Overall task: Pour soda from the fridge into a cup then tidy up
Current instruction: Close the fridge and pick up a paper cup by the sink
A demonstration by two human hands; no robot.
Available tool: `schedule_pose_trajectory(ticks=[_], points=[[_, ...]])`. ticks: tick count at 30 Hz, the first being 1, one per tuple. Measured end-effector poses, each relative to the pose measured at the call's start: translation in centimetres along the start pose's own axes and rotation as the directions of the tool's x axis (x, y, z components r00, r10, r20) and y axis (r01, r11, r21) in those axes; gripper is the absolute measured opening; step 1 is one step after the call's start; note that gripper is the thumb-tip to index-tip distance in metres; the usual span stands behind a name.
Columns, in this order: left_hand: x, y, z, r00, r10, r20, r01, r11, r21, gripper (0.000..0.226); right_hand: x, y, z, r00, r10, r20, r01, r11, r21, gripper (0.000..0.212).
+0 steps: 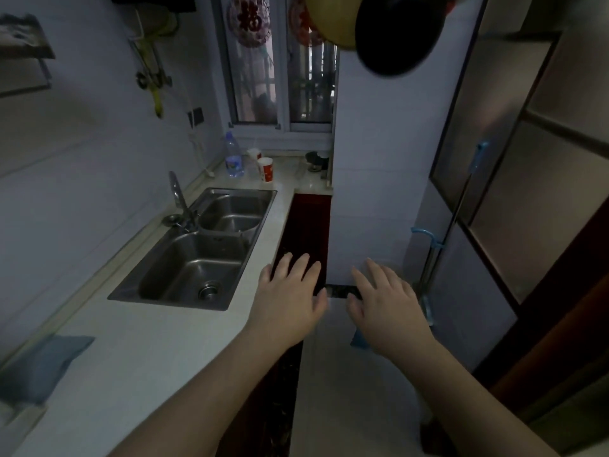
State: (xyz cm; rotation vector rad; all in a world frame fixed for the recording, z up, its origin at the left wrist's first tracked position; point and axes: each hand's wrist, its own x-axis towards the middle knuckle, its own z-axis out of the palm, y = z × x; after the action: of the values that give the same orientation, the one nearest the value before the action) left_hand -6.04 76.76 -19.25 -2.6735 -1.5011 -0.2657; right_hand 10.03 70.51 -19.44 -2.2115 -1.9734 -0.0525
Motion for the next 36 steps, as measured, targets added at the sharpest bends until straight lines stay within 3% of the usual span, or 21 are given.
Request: schedule_pose_trajectory(ticks=[7, 16, 21, 25, 30, 36], points=[[11.0, 1.0, 2.0, 0.999, -0.022, 0.037, 0.020, 0.999, 0.031, 0.058, 10.0, 6.2, 0.3, 1.000, -0.009, 0.014, 0.008, 0.998, 0.055, 0.055], [21.5, 0.7, 3.4, 0.996, -0.083, 0.037, 0.079, 0.993, 0.091, 0.058, 21.5, 10.8, 1.3, 0.992, -0.125, 0.031, 0.123, 0.991, 0.053, 0.060], [26.5, -1.4, 4.6, 0.992, -0.123, 0.036, 0.119, 0.989, 0.083, 0.058, 27.0, 11.3, 2.4, 0.984, -0.177, 0.031, 0.174, 0.983, 0.066, 0.088], [30.7, -4.1, 6.1, 0.991, -0.133, 0.027, 0.131, 0.989, 0.070, 0.058, 32.2, 10.7, 3.8, 0.983, -0.178, 0.033, 0.176, 0.982, 0.064, 0.085], [36.8, -8.4, 8.1, 0.989, -0.146, 0.002, 0.146, 0.986, 0.076, 0.059, 39.7, 9.3, 6.5, 0.984, -0.176, 0.017, 0.174, 0.982, 0.069, 0.067], [42.8, -14.1, 8.7, 0.988, -0.154, 0.000, 0.154, 0.987, 0.037, 0.066, 47.9, 7.4, 8.1, 0.982, -0.186, 0.022, 0.184, 0.981, 0.060, 0.079]])
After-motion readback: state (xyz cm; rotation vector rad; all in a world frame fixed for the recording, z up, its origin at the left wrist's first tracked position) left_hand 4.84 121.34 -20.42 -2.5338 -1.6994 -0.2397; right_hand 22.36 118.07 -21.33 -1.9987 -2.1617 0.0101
